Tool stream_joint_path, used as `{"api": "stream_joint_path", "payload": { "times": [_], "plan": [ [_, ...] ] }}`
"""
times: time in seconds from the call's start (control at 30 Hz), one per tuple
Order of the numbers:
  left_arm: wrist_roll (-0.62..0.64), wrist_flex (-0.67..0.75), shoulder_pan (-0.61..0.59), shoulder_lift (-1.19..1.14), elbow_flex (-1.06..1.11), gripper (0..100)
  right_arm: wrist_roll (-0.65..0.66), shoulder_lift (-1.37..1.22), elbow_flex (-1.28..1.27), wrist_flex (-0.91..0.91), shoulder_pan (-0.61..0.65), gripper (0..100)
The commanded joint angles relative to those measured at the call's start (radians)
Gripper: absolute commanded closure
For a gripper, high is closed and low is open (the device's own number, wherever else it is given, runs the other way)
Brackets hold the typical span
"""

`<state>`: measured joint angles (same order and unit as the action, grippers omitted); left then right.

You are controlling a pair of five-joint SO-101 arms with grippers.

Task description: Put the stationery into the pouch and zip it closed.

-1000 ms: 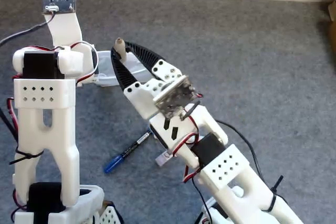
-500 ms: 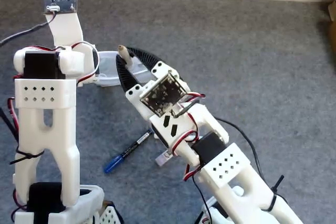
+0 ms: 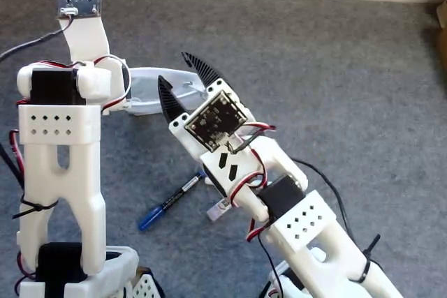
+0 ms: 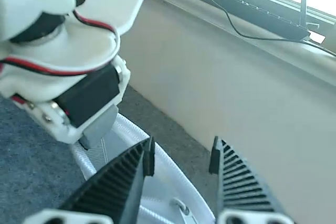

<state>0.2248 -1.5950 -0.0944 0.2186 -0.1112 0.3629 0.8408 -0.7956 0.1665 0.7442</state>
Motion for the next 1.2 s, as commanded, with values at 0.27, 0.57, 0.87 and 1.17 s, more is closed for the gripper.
{"api": "stream_joint_path", "payload": {
  "times": [0.27, 0.57, 0.87, 1.17],
  "plan": [
    [0.011, 0.012, -0.005, -0.018, 0.016, 99, 0.009, 0.239, 0.074, 0.028, 0.010, 83.6],
    [0.009, 0.012, -0.005, -0.018, 0.018, 99, 0.008, 0.260, 0.196, 0.410, 0.027, 83.6],
    [0.011, 0.018, -0.077, -0.018, 0.008, 99, -0.207, 0.262, 0.285, 0.920, 0.021, 83.6],
    [0.011, 0.014, -0.088, -0.018, 0.015, 99, -0.242, 0.252, 0.245, 1.090, 0.021, 83.6]
  ]
}}
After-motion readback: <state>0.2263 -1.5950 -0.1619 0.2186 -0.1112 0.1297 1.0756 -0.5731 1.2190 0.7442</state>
